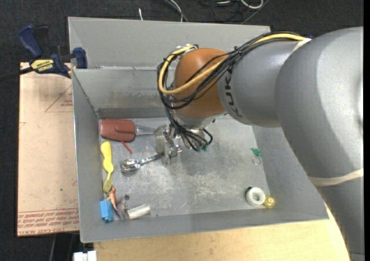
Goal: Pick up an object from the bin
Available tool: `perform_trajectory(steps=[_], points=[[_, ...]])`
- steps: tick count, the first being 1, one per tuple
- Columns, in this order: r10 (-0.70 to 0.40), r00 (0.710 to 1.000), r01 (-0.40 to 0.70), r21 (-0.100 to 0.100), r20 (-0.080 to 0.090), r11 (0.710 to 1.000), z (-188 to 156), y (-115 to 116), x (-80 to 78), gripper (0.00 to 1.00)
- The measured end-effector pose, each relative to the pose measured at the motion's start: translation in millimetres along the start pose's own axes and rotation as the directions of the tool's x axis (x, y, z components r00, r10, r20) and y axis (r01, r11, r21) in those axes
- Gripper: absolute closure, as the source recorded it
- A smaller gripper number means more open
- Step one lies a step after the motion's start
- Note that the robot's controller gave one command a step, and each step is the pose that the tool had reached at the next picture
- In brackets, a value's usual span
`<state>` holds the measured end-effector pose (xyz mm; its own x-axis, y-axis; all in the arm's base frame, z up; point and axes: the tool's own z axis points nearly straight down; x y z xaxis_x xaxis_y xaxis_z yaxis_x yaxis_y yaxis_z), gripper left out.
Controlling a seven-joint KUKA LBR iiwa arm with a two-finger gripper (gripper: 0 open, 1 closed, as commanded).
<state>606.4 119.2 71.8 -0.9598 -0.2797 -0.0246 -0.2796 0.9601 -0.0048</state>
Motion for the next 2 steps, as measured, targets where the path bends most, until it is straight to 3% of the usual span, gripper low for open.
perform_trajectory(steps=[1,2], points=[[0.001,1.0,-0.001,-0.002,0.0,1.0,-37,-58,4.9,1.0],[-0.002,1.0,0.002,0.002,0.004,1.0,-56,-102,11.8,1.0]])
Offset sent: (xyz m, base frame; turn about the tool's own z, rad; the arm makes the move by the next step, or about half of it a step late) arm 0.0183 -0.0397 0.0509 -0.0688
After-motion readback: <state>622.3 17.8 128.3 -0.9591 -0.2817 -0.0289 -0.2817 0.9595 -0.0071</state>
